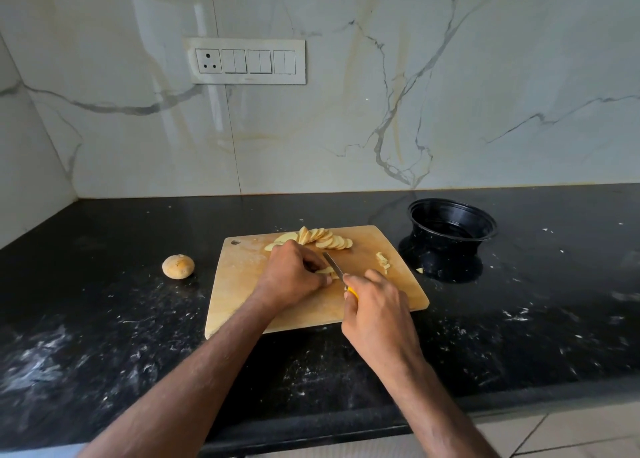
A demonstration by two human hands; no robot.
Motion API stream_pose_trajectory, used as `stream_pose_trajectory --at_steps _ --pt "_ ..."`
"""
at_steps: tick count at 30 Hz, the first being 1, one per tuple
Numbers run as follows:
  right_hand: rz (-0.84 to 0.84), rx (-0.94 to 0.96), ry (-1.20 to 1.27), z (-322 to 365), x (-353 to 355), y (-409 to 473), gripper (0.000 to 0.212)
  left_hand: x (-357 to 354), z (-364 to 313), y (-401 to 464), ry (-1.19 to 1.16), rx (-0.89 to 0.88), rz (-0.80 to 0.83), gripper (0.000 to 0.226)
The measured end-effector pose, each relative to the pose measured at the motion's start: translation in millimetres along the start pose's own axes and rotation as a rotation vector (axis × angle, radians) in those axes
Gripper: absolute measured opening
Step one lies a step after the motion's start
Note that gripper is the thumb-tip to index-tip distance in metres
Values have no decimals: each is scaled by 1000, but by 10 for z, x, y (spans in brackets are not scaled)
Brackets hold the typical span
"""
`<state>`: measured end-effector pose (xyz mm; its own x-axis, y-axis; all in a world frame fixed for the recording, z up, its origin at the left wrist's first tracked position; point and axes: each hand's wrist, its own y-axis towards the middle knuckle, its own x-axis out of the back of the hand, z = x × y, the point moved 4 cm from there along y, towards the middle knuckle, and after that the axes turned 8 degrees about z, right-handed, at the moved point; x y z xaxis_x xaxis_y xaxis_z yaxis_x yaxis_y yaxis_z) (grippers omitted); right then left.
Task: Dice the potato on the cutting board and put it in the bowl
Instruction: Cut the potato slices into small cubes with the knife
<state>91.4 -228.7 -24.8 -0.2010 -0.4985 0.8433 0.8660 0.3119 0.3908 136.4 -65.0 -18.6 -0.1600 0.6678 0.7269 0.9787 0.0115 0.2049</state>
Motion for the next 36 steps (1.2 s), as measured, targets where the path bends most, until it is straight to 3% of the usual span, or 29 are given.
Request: stream_pose_trajectory --at_steps 10,18,36 --pt "91 19 -49 -10 -95 17 35 -12 -12 7 10 23 -9 24" --pt "127 38 -81 -31 -92 -10 29 -18 -20 -13 20 52 -13 24" --pt "8 -76 -65 -97 52 -131 26 -14 33 -20 37 31 -33 25"
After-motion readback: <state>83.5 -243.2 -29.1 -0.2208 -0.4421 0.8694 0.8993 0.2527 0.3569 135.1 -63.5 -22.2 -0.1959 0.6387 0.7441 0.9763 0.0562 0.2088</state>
